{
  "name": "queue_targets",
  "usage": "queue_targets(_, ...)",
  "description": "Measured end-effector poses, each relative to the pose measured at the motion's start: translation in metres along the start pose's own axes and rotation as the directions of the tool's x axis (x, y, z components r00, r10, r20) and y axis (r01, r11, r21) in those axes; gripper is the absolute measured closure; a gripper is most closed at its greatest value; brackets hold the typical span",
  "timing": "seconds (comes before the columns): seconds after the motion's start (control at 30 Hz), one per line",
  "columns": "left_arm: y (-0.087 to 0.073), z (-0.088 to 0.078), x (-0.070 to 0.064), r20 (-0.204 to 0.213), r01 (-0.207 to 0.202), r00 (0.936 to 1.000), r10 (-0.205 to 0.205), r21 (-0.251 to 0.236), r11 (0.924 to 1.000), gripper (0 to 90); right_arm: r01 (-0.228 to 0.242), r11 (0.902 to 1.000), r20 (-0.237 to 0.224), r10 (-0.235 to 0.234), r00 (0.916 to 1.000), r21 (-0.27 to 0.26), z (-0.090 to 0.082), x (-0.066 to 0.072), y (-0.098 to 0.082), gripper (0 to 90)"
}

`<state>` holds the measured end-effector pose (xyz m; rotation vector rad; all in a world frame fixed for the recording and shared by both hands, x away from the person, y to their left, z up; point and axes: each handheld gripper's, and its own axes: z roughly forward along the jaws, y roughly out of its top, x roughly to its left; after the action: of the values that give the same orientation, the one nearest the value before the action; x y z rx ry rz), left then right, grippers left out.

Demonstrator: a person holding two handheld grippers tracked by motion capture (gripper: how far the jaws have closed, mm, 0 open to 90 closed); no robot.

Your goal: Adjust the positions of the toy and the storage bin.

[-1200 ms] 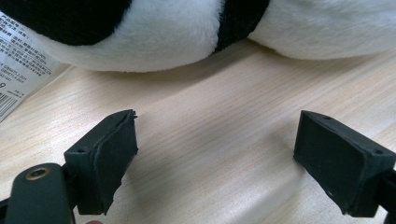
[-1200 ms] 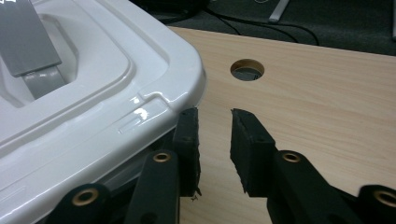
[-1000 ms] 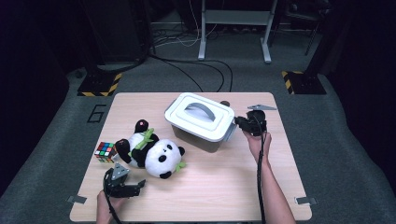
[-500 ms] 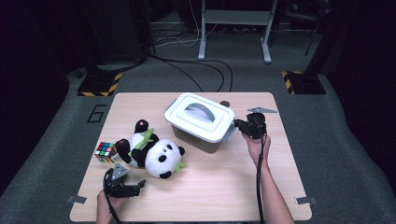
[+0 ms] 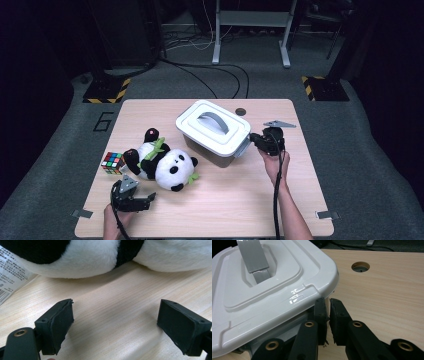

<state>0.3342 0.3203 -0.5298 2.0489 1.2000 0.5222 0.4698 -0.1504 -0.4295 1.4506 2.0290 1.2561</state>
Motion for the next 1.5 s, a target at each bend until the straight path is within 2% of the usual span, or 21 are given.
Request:
queue_targets(0.1, 0.000, 0.000, 0.000, -0.003, -0.002, 1.0000, 0.002, -0.004, 1.0000, 13.2, 0.002, 1.0000, 0.019, -0.002, 0.9998, 0.004, -0.003, -0.001, 0.002, 70.4)
queue_targets(0.13, 0.000, 0.000, 0.000, -0.001, 0.000, 1.0000, 0.000, -0.004, 1.0000, 13.2, -0.009, 1.0000, 0.015, 0.009, 0.9999, -0.001, -0.007, -0.002, 0.004, 67.1)
queue_targets(0.23, 0.000, 0.000, 0.000, -0.001, 0.000, 1.0000, 0.000, -0.004, 1.0000, 13.2, 0.003, 0.9998, 0.019, -0.003, 0.9998, -0.020, -0.015, -0.002, 0.006, 54.6)
queue_targets(0.33, 0.000, 0.000, 0.000, -0.001, 0.000, 1.0000, 0.000, -0.004, 1.0000, 13.2, 0.059, 0.9979, 0.016, -0.059, 0.9981, -0.027, -0.019, 0.004, 0.010, 41.5)
queue_targets(0.43, 0.000, 0.000, 0.000, -0.001, 0.000, 1.0000, 0.000, -0.004, 1.0000, 13.2, 0.103, 0.9946, -0.012, -0.103, 0.9946, -0.012, -0.017, 0.016, 0.016, 27.1)
queue_targets(0.57, 0.000, 0.000, 0.000, -0.001, 0.001, 1.0000, -0.001, -0.004, 1.0000, 13.2, 0.160, 0.9871, -0.045, -0.160, 0.9861, -0.006, -0.010, 0.032, 0.024, 17.2)
queue_targets(0.63, 0.000, 0.000, 0.000, -0.001, 0.001, 1.0000, -0.001, -0.004, 1.0000, 13.2, 0.184, 0.9830, -0.061, -0.183, 0.9812, 0.005, -0.005, 0.040, 0.027, 15.6)
queue_targets(0.73, 0.000, 0.000, 0.000, -0.001, 0.001, 1.0000, -0.001, -0.004, 1.0000, 13.2, 0.232, 0.9726, -0.079, -0.230, 0.9700, 0.016, 0.005, 0.052, 0.032, 18.6)
queue_targets(0.77, 0.000, 0.000, 0.000, -0.001, 0.001, 1.0000, -0.001, -0.004, 1.0000, 13.2, 0.232, 0.9726, -0.079, -0.230, 0.9700, 0.016, 0.005, 0.052, 0.032, 18.6)
queue_targets(0.8, 0.000, 0.000, 0.000, -0.001, 0.001, 1.0000, -0.001, -0.004, 1.0000, 13.2, 0.250, 0.9680, -0.090, -0.247, 0.9649, 0.023, 0.012, 0.059, 0.035, 22.5)
queue_targets(0.9, 0.000, 0.000, 0.000, -0.001, 0.000, 1.0000, 0.000, -0.004, 1.0000, 13.2, 0.254, 0.9666, -0.117, -0.249, 0.9614, 0.031, 0.022, 0.067, 0.042, 31.5)
queue_targets(1.03, 0.000, 0.000, 0.000, -0.001, 0.001, 1.0000, -0.001, -0.004, 1.0000, 13.2, 0.284, 0.9576, -0.107, -0.278, 0.9547, 0.047, 0.033, 0.073, 0.050, 42.5)
queue_targets(1.2, 0.000, 0.000, 0.000, 0.000, -0.002, 1.0000, 0.002, -0.002, 1.0000, 13.3, 0.280, 0.9573, -0.100, -0.272, 0.9570, 0.073, 0.042, 0.073, 0.053, 54.8)
queue_targets(1.3, 0.000, 0.000, 0.000, -0.001, 0.000, 1.0000, 0.000, -0.004, 1.0000, 13.3, 0.268, 0.9614, -0.106, -0.260, 0.9597, 0.063, 0.044, 0.071, 0.052, 63.8)
queue_targets(1.37, 0.000, 0.000, 0.000, -0.001, 0.000, 1.0000, 0.000, -0.004, 1.0000, 13.3, 0.263, 0.9628, -0.113, -0.255, 0.9604, 0.063, 0.045, 0.071, 0.051, 65.1)
queue_targets(1.5, 0.000, 0.000, 0.000, -0.001, 0.000, 1.0000, 0.000, -0.004, 1.0000, 13.3, 0.289, 0.9559, -0.108, -0.282, 0.9533, 0.053, 0.043, 0.070, 0.049, 66.2)
